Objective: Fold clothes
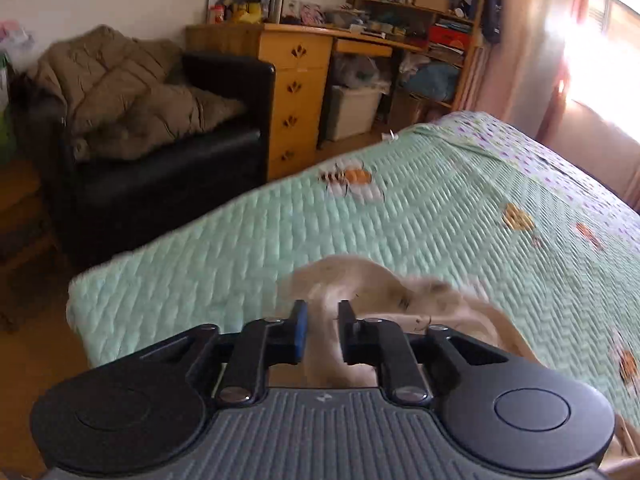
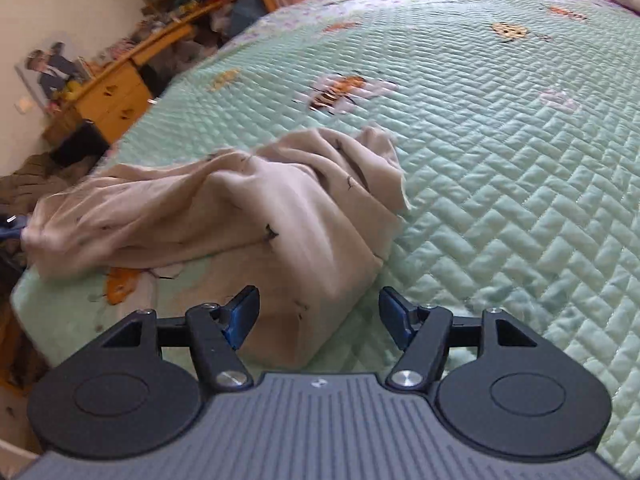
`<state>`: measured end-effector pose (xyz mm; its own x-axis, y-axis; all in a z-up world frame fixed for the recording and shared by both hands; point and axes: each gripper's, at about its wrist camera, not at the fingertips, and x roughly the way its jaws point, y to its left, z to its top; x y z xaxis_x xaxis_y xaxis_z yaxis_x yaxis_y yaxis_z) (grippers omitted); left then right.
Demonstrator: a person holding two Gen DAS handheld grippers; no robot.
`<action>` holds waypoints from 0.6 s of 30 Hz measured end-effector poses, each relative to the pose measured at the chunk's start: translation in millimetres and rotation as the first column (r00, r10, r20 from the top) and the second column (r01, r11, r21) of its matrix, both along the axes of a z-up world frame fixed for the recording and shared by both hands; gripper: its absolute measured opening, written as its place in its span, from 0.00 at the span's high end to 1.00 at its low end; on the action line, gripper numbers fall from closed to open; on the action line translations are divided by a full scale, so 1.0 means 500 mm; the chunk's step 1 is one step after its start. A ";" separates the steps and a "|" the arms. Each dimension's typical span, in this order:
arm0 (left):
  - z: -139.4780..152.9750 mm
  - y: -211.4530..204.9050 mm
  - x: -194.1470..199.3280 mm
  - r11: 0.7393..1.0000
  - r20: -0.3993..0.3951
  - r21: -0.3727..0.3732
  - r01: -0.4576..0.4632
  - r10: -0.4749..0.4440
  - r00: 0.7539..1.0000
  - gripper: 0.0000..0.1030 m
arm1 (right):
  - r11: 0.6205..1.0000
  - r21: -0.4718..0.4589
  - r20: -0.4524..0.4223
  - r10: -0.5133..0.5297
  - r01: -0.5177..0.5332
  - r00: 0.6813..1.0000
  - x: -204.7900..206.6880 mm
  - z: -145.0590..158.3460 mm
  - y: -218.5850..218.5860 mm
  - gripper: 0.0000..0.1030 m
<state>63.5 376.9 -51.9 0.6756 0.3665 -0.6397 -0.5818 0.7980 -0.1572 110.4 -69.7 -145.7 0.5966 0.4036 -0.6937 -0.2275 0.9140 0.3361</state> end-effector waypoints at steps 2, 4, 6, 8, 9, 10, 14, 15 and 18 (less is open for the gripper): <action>-0.010 -0.026 -0.027 0.997 0.025 -0.031 0.067 -0.067 0.997 0.54 | 1.000 -0.030 0.016 -0.001 0.002 1.000 0.005 -0.005 0.011 0.35; -0.013 -0.045 -0.058 0.994 0.053 -0.064 0.094 -0.090 0.994 0.46 | 0.998 -0.057 0.030 0.004 -0.002 1.000 0.018 -0.007 0.015 0.57; -0.008 -0.063 -0.089 0.991 0.098 -0.096 0.098 -0.089 0.991 0.46 | 0.995 -0.100 0.051 0.009 -0.004 0.999 0.028 -0.009 0.012 0.88; 0.005 -0.098 -0.104 0.980 0.146 -0.114 0.161 -0.144 0.979 0.46 | 0.989 -0.147 0.096 0.011 0.004 0.995 0.027 0.000 0.001 0.89; 0.013 -0.122 -0.111 0.974 0.159 -0.094 0.206 -0.189 0.969 0.46 | 0.986 -0.169 0.125 0.010 0.012 0.992 0.023 0.009 -0.007 0.90; 0.022 -0.146 -0.117 0.966 0.170 -0.072 0.250 -0.235 0.957 0.45 | 0.981 -0.191 0.155 0.010 0.020 0.988 0.019 0.017 -0.015 0.90; 0.039 -0.247 -0.122 0.916 0.165 0.007 0.401 -0.397 0.903 0.27 | 0.900 -0.424 0.461 0.123 0.096 0.879 -0.050 0.133 -0.035 0.90; 0.041 -0.269 -0.112 0.907 0.159 0.012 0.422 -0.418 0.894 0.25 | 0.850 -0.512 0.509 0.183 0.125 0.841 -0.072 0.147 -0.034 0.90; 0.025 -0.333 -0.103 0.875 0.138 0.000 0.484 -0.480 0.866 0.25 | 0.708 -0.691 0.530 0.363 0.143 0.766 -0.128 0.169 -0.041 0.87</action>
